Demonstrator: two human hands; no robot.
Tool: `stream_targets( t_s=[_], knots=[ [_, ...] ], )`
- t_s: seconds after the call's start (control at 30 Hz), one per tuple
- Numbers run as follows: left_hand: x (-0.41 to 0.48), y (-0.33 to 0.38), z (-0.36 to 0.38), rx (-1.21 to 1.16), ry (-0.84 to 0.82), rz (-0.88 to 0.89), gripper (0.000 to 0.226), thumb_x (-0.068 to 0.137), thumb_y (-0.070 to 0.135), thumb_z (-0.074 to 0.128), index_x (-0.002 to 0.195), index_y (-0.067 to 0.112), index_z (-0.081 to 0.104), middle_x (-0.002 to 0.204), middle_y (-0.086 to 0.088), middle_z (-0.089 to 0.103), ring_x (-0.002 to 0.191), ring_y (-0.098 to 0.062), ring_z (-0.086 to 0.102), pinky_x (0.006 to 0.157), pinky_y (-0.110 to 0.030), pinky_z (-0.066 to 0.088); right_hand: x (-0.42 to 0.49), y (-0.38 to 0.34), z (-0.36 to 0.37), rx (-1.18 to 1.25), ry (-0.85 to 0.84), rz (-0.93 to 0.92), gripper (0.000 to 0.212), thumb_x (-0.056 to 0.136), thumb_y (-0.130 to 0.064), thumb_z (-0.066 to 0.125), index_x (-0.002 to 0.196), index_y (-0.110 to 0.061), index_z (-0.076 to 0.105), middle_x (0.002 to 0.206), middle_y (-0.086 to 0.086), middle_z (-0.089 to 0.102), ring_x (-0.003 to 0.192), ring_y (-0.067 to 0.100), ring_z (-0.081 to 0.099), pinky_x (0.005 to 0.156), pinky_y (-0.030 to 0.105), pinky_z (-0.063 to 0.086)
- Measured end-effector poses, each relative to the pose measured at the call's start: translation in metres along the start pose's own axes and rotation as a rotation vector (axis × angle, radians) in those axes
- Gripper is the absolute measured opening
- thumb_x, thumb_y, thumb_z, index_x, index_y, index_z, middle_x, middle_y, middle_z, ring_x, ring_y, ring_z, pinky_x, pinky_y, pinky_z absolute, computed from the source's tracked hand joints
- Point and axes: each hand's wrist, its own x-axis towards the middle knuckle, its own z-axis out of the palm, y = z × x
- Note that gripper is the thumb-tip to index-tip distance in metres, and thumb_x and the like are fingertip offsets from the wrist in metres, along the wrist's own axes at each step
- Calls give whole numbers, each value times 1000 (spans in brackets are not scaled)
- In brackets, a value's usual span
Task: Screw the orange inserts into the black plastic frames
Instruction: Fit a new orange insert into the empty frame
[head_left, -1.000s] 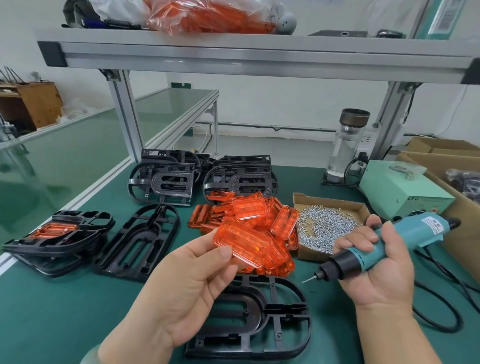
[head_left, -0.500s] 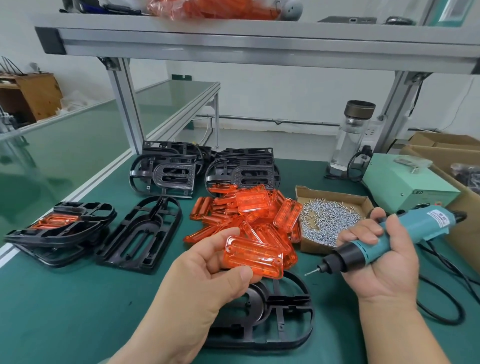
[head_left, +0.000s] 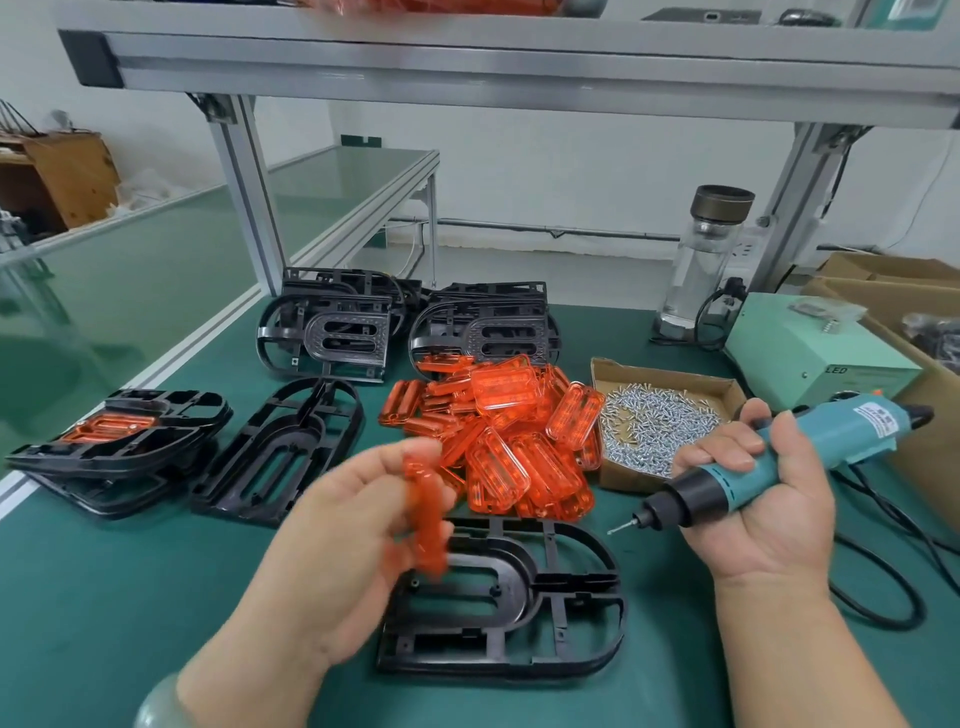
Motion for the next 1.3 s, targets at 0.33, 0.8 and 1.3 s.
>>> stream_targets(
  t_s=[0.33,0.8,1.3],
  knots=[
    [28,14,-6,1376,-279,430,25,86,18,60,100,35,72,79,34,54,78,20,52,71,7,31,0,-1,2,11,4,20,10,84,-32,55,87,-23,55,60,-13,45,45,-1,43,54,16,44],
    [26,-30,-2,1519,-322,661,16,91,31,57,103,32,69,99,11,59,99,-11,51,83,-14,31,1,-1,1,15,-3,29,10,84,-31,55,87,-22,55,60,-12,45,44,0,44,54,17,44],
    [12,-20,-25,1465,-332,370,19,88,27,62,102,38,70,91,19,48,85,-1,53,83,-18,42,0,1,2,10,-11,19,10,85,-32,53,87,-22,54,60,-12,44,44,-1,43,54,16,43]
  ],
)
